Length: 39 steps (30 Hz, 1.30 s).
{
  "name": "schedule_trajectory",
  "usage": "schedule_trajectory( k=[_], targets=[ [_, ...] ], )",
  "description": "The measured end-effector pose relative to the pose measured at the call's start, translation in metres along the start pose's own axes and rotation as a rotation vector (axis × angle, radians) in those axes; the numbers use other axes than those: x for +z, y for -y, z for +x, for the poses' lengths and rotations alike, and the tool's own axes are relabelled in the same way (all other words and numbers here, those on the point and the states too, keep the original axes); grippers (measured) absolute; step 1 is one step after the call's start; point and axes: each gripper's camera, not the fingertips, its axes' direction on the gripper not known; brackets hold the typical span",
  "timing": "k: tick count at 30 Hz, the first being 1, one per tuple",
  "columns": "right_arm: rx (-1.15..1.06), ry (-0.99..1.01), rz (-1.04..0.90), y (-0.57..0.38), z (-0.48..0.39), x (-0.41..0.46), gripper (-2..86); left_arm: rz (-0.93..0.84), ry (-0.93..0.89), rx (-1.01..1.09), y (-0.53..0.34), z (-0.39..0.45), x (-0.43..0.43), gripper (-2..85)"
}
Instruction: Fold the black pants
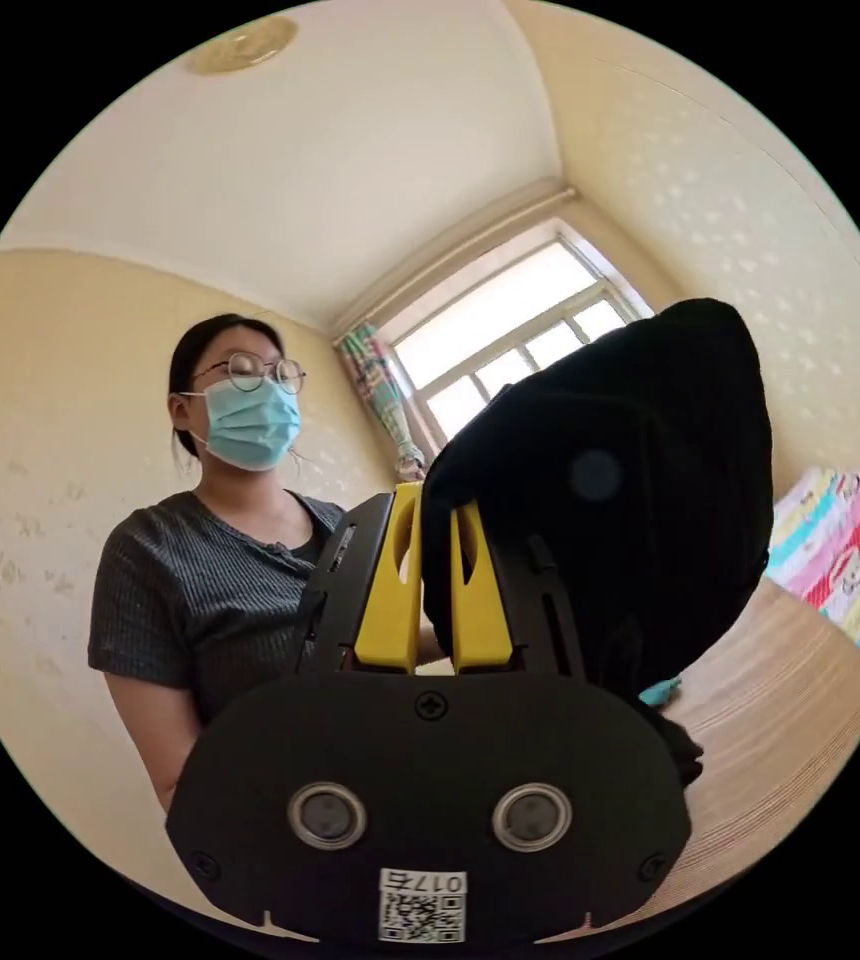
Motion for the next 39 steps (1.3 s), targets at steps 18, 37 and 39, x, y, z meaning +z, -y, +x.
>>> schedule_trajectory(
  k=[18,37,39],
  targets=[
    [-0.111,-0.229,0.064,-0.027,-0.168,-0.033,-0.3,0.228,0.157,-0.240,0.038,-0.033,0.045,5.6],
    [0.053,-1.122,-0.126,0.133,-0.187,-0.065,2.6,0.122,0.754,0.363,0.238,0.009,0.127,7.0],
    [0.221,-1.271,-0.116,0.179,-0.069,-0.108,4.8,0.059,0.861,0.283,0.302,-0.068,0.137,7.6]
  ],
)
